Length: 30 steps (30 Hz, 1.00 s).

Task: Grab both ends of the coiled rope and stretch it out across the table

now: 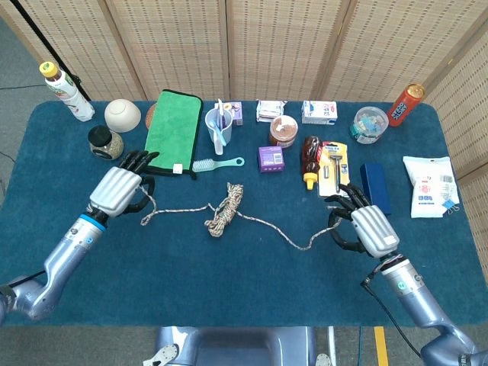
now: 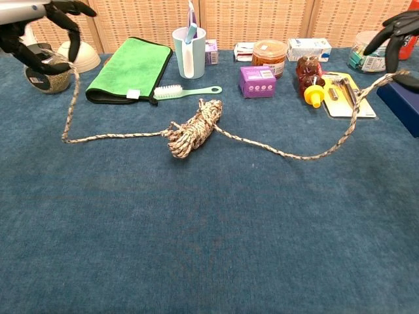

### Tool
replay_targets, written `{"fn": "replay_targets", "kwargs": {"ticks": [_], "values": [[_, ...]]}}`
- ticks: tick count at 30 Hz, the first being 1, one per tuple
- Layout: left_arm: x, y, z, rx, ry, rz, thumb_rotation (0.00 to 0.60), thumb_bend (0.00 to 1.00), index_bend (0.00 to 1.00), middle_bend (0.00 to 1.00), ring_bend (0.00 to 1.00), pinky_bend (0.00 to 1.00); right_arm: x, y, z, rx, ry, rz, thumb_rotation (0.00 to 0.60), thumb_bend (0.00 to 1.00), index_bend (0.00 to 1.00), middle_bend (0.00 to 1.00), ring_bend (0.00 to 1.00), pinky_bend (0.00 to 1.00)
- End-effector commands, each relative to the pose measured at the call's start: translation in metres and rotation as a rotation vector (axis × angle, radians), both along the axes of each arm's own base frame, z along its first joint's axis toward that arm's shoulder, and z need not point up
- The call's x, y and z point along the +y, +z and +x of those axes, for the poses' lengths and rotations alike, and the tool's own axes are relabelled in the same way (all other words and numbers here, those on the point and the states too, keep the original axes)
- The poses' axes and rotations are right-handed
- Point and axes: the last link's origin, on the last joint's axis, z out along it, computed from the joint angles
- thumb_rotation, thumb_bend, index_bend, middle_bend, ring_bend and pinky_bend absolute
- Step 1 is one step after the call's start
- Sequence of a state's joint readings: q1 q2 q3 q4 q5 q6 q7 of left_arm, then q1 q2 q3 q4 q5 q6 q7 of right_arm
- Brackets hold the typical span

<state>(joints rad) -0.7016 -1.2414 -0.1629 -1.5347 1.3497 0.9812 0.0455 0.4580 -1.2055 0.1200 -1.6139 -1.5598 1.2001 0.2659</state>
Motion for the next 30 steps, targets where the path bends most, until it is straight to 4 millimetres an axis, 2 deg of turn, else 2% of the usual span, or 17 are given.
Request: {"fn": "replay_targets", "kwargs": {"ticks": [1, 2, 4, 6, 7, 9, 12, 16, 20, 27, 30], "values": [[-0.006, -0.011, 0.011, 0.019, -0.022, -0.045, 0.6, 0.4, 0.43, 0.02, 0.0, 0.0, -0.001, -0.012, 0.008, 0.02, 0.013, 0.053, 0.6, 0.52, 0.44, 0.09, 0.0, 0.0], [-0.008, -0.013, 0.013, 0.03, -0.02, -0.063, 0.6, 0.37, 0.33, 0.01, 0.0, 0.0, -0.002, -0.014, 0.01, 0.026, 0.012, 0.061, 0.6, 0.53, 0.38, 0.06, 0.0, 0.0], [-0.012, -0.016, 0.018, 0.046, -0.017, -0.104, 0.6, 0.27, 0.07, 0.0, 0.0, 0.0, -0.003, -0.017, 0.012, 0.041, 0.011, 0.074, 0.6, 0.53, 0.19, 0.0, 0.0, 0.0], [-0.015, -0.016, 0.021, 0.051, -0.017, -0.116, 0.6, 0.2, 0.0, 0.0, 0.0, 0.0, -0.003, -0.018, 0.013, 0.049, 0.008, 0.076, 0.6, 0.53, 0.07, 0.0, 0.0, 0.0], [-0.016, -0.016, 0.022, 0.057, -0.018, -0.122, 0.6, 0.14, 0.0, 0.0, 0.0, 0.0, -0.004, -0.019, 0.013, 0.052, 0.005, 0.075, 0.6, 0.52, 0.03, 0.0, 0.0, 0.0], [-0.02, -0.015, 0.023, 0.072, -0.019, -0.132, 0.596, 0.07, 0.0, 0.0, 0.0, 0.0, -0.004, -0.018, 0.012, 0.071, -0.003, 0.073, 0.6, 0.48, 0.0, 0.0, 0.0, 0.0], [-0.022, -0.01, 0.02, 0.072, -0.003, -0.121, 0.566, 0.03, 0.0, 0.0, 0.0, 0.0, -0.004, -0.014, 0.008, 0.084, -0.019, 0.06, 0.6, 0.39, 0.0, 0.0, 0.0, 0.0], [-0.024, 0.001, 0.013, 0.075, 0.02, -0.08, 0.561, 0.03, 0.0, 0.0, 0.0, 0.0, -0.004, -0.006, 0.002, 0.096, -0.039, 0.035, 0.6, 0.38, 0.0, 0.0, 0.0, 0.0], [-0.039, 0.023, -0.009, 0.131, 0.077, -0.018, 0.56, 0.03, 0.0, 0.0, 0.0, 0.0, -0.004, 0.012, -0.015, 0.111, -0.09, -0.038, 0.6, 0.38, 0.02, 0.0, 0.0, 0.0], [-0.065, 0.066, -0.056, 0.161, 0.206, 0.143, 0.559, 0.03, 0.0, 0.0, 0.0, 0.0, 0.004, 0.031, -0.042, 0.144, -0.171, -0.111, 0.6, 0.38, 0.18, 0.0, 0.0, 0.0], [-0.079, 0.075, -0.072, 0.165, 0.241, 0.183, 0.559, 0.03, 0.0, 0.0, 0.0, 0.0, 0.008, 0.035, -0.052, 0.177, -0.199, -0.126, 0.6, 0.38, 0.23, 0.01, 0.0, 0.0]]}}
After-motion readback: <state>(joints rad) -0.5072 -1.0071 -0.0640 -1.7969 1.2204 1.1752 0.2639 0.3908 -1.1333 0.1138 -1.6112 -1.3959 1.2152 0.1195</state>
